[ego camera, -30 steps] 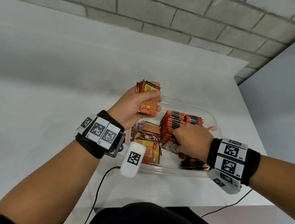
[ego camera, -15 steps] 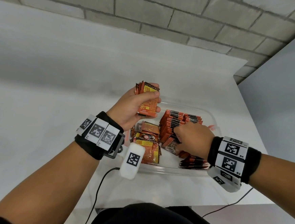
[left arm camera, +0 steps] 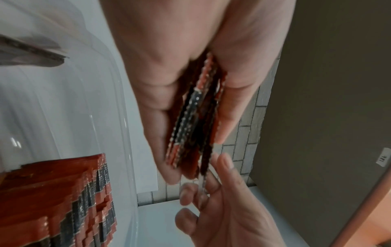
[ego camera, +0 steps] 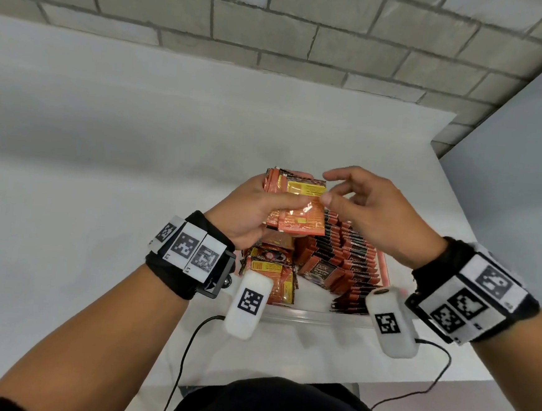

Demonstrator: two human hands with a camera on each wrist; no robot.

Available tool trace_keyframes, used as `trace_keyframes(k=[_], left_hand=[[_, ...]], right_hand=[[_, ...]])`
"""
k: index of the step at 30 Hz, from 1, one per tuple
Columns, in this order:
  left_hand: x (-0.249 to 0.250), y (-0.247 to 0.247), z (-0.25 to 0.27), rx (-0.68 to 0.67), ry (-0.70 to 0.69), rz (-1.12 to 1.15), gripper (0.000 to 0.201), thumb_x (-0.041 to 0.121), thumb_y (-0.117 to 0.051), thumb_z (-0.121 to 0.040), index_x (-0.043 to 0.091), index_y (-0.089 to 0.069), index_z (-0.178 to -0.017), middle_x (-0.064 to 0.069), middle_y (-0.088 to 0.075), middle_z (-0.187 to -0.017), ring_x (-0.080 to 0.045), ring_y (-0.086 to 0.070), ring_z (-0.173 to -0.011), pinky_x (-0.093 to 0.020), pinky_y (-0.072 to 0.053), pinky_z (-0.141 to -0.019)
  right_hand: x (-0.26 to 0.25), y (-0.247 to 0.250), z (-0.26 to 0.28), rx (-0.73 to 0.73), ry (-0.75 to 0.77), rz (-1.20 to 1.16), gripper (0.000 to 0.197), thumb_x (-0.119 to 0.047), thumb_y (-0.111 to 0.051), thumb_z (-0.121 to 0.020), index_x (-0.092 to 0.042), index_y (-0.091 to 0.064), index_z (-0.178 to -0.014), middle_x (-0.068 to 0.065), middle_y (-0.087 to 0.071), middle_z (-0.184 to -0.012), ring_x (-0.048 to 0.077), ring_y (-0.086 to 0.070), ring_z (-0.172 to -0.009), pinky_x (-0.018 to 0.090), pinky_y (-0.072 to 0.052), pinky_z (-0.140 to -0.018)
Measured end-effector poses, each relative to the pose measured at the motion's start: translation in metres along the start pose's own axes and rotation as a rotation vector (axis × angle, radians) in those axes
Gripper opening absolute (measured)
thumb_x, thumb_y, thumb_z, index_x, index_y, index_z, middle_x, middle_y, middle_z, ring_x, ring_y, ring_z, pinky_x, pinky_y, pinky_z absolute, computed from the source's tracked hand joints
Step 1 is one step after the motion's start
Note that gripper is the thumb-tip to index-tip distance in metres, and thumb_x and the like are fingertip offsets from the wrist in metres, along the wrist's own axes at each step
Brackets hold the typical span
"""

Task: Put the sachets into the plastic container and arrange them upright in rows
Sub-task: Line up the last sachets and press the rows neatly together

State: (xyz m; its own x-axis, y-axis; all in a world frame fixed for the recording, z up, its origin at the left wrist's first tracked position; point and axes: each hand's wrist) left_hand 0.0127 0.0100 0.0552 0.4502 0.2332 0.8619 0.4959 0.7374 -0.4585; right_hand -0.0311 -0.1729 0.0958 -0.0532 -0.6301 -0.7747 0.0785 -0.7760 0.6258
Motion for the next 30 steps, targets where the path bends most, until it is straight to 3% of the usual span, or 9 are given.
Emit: trace_keyframes(k=[3, 6, 10, 16, 18, 21, 25, 28, 30], left_hand=[[-0.002, -0.003, 0.000, -0.022, 0.015, -0.025, 0.029, 0.003, -0.058, -0.087, 0.005, -0.060, -0.116, -0.011, -0.071, -0.097, -0.023, -0.070, -0.087, -0.035, -0.059, -0.073], [-0.003, -0.004, 0.001, -0.012, 0.056, -0.016, 0.033, 0.026, -0.061, -0.081, 0.011, -0.063, -0.111, -0.014, -0.070, -0.101, -0.027, -0.069, -0.090, -0.043, -0.057, -0.078], [-0.001, -0.005, -0.002, 0.060, 0.035, 0.064, 0.041, 0.041, -0.058, -0.075, 0.011, -0.060, -0.103, -0.015, -0.067, -0.086, -0.021, -0.068, -0.070, -0.039, -0.059, -0.070], [-0.005, -0.011, -0.008, 0.062, -0.050, 0.086, 0.024, 0.003, -0.057, -0.085, 0.001, -0.061, -0.109, -0.015, -0.068, -0.094, -0.024, -0.068, -0.080, -0.034, -0.057, -0.070], [-0.006, -0.011, -0.008, 0.077, -0.068, 0.038, 0.021, -0.004, -0.054, -0.086, 0.003, -0.062, -0.104, -0.011, -0.069, -0.090, -0.023, -0.067, -0.080, -0.034, -0.055, -0.071], [-0.006, -0.013, -0.008, 0.067, -0.060, -0.008, 0.027, -0.006, -0.054, -0.086, 0.007, -0.063, -0.108, -0.011, -0.070, -0.094, -0.023, -0.068, -0.085, -0.037, -0.055, -0.077], [-0.007, -0.019, -0.008, 0.016, -0.047, -0.060, 0.033, -0.008, -0.054, -0.086, 0.010, -0.061, -0.113, -0.010, -0.070, -0.095, -0.024, -0.067, -0.088, -0.037, -0.054, -0.081], [-0.005, -0.019, -0.007, 0.060, -0.051, -0.051, 0.028, 0.005, -0.060, -0.084, 0.008, -0.060, -0.111, -0.010, -0.069, -0.094, -0.024, -0.068, -0.085, -0.036, -0.056, -0.075], [-0.002, -0.013, -0.006, 0.159, -0.059, -0.022, 0.023, 0.016, -0.062, -0.084, 0.012, -0.060, -0.106, -0.007, -0.067, -0.087, -0.019, -0.067, -0.075, -0.035, -0.055, -0.072]], right_hand=[[0.007, -0.009, 0.000, -0.023, 0.010, -0.091, 0.032, -0.028, -0.068, -0.084, -0.030, -0.060, -0.115, -0.001, -0.066, -0.093, 0.026, -0.063, -0.079, 0.035, -0.048, -0.070], [0.011, -0.008, 0.000, 0.075, 0.016, -0.159, 0.019, -0.020, -0.072, -0.083, -0.030, -0.062, -0.096, -0.002, -0.062, -0.084, 0.018, -0.059, -0.072, 0.039, -0.049, -0.072], [0.012, -0.001, 0.007, 0.346, 0.132, -0.118, 0.019, -0.015, -0.072, -0.082, -0.023, -0.055, -0.078, -0.008, -0.058, -0.082, 0.009, -0.055, -0.075, 0.020, -0.042, -0.068], [0.016, -0.016, 0.026, 0.081, 0.224, 0.117, 0.018, -0.029, -0.079, -0.074, -0.026, -0.067, -0.088, -0.011, -0.048, -0.095, 0.005, -0.047, -0.094, 0.015, -0.035, -0.077], [0.015, -0.010, 0.026, 0.121, 0.195, 0.075, 0.020, -0.034, -0.076, -0.076, -0.030, -0.067, -0.094, -0.012, -0.049, -0.097, 0.004, -0.047, -0.096, 0.015, -0.036, -0.079], [0.013, 0.001, 0.021, 0.232, 0.144, 0.085, 0.027, -0.033, -0.068, -0.083, -0.035, -0.061, -0.109, -0.012, -0.053, -0.106, 0.003, -0.050, -0.093, 0.015, -0.038, -0.073], [0.011, 0.008, 0.009, 0.090, 0.059, 0.047, 0.037, -0.023, -0.067, -0.086, -0.031, -0.058, -0.121, -0.009, -0.063, -0.100, 0.009, -0.060, -0.088, 0.020, -0.044, -0.074], [0.008, 0.016, 0.008, -0.014, 0.013, -0.002, 0.028, -0.019, -0.071, -0.084, -0.027, -0.063, -0.109, -0.001, -0.066, -0.088, 0.025, -0.064, -0.081, 0.037, -0.051, -0.077], [0.010, 0.019, 0.014, -0.111, -0.017, 0.022, 0.017, -0.018, -0.072, -0.082, -0.022, -0.066, -0.097, 0.001, -0.068, -0.088, 0.026, -0.064, -0.081, 0.036, -0.051, -0.077]])
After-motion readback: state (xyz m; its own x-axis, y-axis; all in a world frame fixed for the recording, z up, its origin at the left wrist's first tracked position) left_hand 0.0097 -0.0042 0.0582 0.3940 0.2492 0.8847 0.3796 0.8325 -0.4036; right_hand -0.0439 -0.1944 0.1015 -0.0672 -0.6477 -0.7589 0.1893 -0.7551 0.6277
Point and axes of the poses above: each hand's wrist, its own z-axis away from the middle knuckle, its own y-axis out of the back of the hand, x = y × z
